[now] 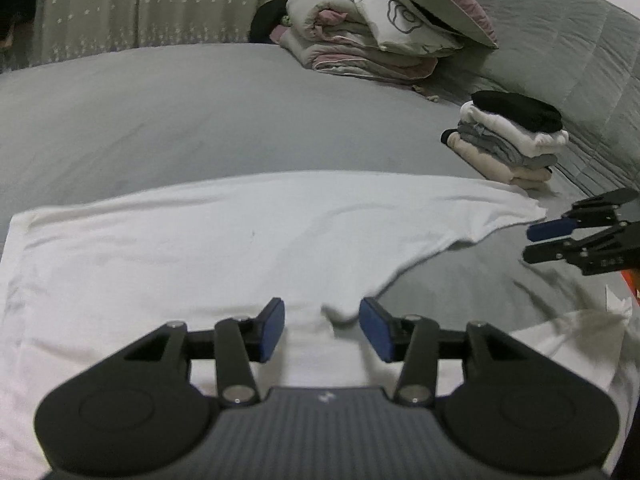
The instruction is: Fold clothes
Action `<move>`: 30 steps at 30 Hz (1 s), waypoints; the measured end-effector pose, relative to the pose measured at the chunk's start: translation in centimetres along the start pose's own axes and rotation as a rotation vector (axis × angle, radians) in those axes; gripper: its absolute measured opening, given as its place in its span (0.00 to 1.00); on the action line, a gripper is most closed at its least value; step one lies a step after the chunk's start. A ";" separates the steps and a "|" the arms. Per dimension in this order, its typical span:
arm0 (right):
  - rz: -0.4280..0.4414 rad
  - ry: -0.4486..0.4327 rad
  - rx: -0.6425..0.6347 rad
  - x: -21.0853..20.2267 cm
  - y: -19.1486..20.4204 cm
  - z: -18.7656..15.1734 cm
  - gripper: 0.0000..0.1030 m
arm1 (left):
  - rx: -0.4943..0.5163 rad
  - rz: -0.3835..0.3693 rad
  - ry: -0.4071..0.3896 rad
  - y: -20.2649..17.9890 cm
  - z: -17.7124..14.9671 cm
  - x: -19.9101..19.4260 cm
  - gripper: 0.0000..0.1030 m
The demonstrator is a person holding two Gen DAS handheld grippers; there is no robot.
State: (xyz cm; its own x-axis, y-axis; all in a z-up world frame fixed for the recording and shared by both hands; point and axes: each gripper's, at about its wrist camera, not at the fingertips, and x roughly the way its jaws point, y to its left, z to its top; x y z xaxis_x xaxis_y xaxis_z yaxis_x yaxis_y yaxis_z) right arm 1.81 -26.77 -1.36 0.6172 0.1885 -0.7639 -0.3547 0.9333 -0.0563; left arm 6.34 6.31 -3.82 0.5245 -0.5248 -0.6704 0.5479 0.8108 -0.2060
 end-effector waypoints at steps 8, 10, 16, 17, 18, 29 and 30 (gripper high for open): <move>-0.038 0.026 0.017 -1.9 2.6 -3.0 0.34 | 0.021 0.005 0.002 -0.7 -3.1 -2.4 0.43; -0.065 0.037 0.034 -2.2 2.8 -3.9 0.34 | 0.034 0.003 -0.002 -1.1 -3.4 -2.7 0.43; -0.166 0.060 0.084 -3.3 2.7 -6.4 0.34 | 0.050 -0.013 -0.006 -2.2 -3.3 -2.3 0.43; -0.184 0.065 0.091 -3.5 2.5 -6.8 0.34 | 0.051 -0.016 -0.002 -2.3 -3.2 -2.1 0.43; -0.206 0.072 0.097 -3.7 2.4 -7.4 0.34 | 0.052 -0.020 0.002 -2.5 -3.2 -1.8 0.43; -0.413 0.110 0.301 -8.6 -4.5 -14.3 0.33 | 0.088 -0.027 0.036 -4.9 -2.4 1.7 0.44; -0.434 0.111 0.325 -9.3 -5.2 -14.8 0.33 | 0.097 -0.032 0.034 -5.1 -2.3 1.8 0.44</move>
State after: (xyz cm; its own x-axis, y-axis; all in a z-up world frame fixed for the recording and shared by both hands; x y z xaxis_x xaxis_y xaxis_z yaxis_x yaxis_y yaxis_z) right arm -12.46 -37.85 -3.50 0.5742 -0.2513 -0.7792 0.1617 0.9678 -0.1930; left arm 3.04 1.85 -5.59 0.4840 -0.5399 -0.6887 0.6256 0.7638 -0.1591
